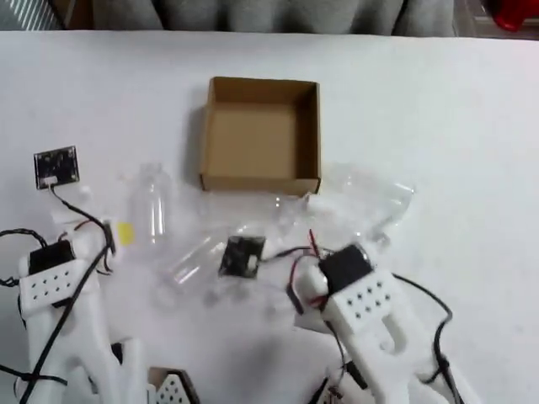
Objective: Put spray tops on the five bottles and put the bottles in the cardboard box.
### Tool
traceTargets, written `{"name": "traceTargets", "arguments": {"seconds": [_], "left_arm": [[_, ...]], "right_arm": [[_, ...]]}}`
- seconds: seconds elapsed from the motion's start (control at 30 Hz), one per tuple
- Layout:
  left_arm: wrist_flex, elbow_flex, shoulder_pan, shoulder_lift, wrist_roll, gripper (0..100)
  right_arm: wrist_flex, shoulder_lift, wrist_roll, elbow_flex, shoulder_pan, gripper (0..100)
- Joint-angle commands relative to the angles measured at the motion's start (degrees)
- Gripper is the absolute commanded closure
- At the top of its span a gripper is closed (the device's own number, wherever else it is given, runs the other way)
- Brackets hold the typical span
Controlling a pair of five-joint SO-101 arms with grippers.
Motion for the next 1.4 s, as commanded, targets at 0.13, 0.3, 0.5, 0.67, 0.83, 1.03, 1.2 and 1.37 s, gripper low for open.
{"name": "traceTargets", "arguments": {"seconds": [0.13,0.3,0.5,0.67,0.83,1.03,1.2,1.37], "left_arm": [[-1.3,-0.4,0.8,0.3,0.5,72],[-1.3,-0.4,0.9,0.4,0.4,72],[-1.4,0.4,3.4,0.2,0.3,72],[-1.4,0.4,3.0,0.2,0.2,72],[-1.4,0.4,3.4,0.1,0.1,72],[-2.6,0.4,3.4,0.4,0.1,72],[-2.6,0.4,3.5,0.4,0.1,72],[-5.5,2.4,5.5,0.1,0.1,72]], "right_arm": [[-9.7,-9.6,4.7,8.8,-0.7,87.5],[-13.2,-9.7,4.8,11.2,-4.6,87.5],[-13.5,-9.7,4.3,11.4,-10.2,87.5],[-14.5,-9.7,-3.7,11.5,-10.3,87.5],[-13.1,-9.7,-3.6,11.5,-10.3,87.5],[-13.4,-9.7,-3.3,12.2,-10.5,87.5],[-9.5,-9.7,5.5,12.4,-10.3,86.1],[-9.9,-9.7,8.3,13.6,-10.3,77.9]]}}
